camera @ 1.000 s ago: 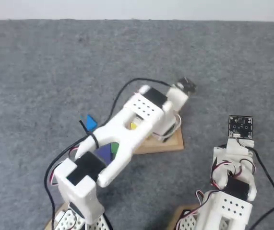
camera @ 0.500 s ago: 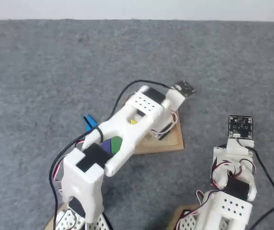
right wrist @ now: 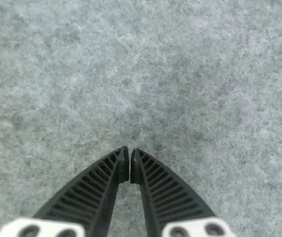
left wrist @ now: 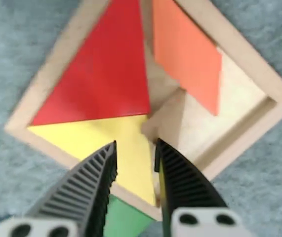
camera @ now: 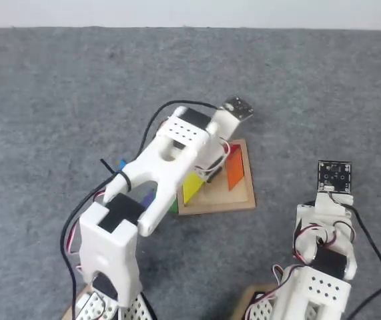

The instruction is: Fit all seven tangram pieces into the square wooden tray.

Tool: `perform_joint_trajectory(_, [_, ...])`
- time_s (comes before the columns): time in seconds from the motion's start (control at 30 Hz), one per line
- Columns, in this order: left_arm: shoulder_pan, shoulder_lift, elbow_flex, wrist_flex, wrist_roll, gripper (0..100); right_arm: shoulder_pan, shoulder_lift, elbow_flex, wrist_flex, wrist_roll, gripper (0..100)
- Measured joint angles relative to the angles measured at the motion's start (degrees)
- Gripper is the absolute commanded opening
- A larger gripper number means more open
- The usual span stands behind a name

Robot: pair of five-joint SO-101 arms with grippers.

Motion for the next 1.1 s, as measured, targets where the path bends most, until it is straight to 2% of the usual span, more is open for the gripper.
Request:
perform_joint_trajectory(0.13, [-2.0,0.0,-0.4,1.7,-0.1,12,0.0,0.0,0.0,0.0,0.0,2.3])
perform_joint_trajectory(0.6, [-2.8,0.0,1.4,2.2,-0.6,11,0.0,0.0,0.0,0.0,0.0,2.3])
perform_joint_trajectory(0.8, [0.8,-0.4,5.1,2.3,-0.6,10,0.0,0.0,0.0,0.0,0.0,2.3])
perform_joint_trajectory(0.97, [4.2,-6.5,9.1,2.6,0.0,10,0.0,0.0,0.0,0.0,0.0,2.3])
perform_joint_trajectory(1.1, [5.7,-9.2,11.3,-0.5,0.3,10,0.0,0.0,0.0,0.0,0.0,2.3])
